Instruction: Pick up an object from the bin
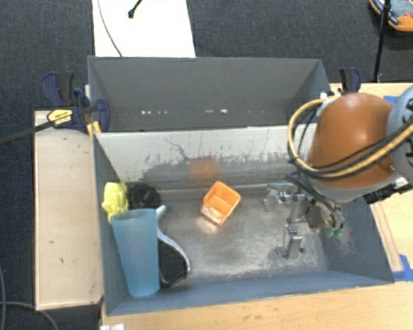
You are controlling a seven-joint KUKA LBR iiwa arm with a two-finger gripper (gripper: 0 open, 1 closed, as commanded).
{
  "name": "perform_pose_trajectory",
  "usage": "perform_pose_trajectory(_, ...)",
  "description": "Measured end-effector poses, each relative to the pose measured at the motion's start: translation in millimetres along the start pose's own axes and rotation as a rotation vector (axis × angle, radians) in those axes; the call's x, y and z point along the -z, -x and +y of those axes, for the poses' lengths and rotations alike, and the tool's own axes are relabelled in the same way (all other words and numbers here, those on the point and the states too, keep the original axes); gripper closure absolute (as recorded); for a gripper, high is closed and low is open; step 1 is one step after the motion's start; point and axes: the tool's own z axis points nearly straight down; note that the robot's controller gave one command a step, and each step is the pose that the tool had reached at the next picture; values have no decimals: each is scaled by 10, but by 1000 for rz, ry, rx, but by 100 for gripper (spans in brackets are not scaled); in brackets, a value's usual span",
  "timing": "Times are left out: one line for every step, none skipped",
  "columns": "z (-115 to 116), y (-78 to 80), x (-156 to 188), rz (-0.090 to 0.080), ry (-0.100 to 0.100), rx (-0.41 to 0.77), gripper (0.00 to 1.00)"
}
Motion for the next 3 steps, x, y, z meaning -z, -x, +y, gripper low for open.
perform_pose_trajectory(0,15,43,-8,0,0,0)
perform_pose_trajectory(319,227,188,-9,0,-6,0)
perform_pose_trajectory(463,353,-25,-13,2,-31,0)
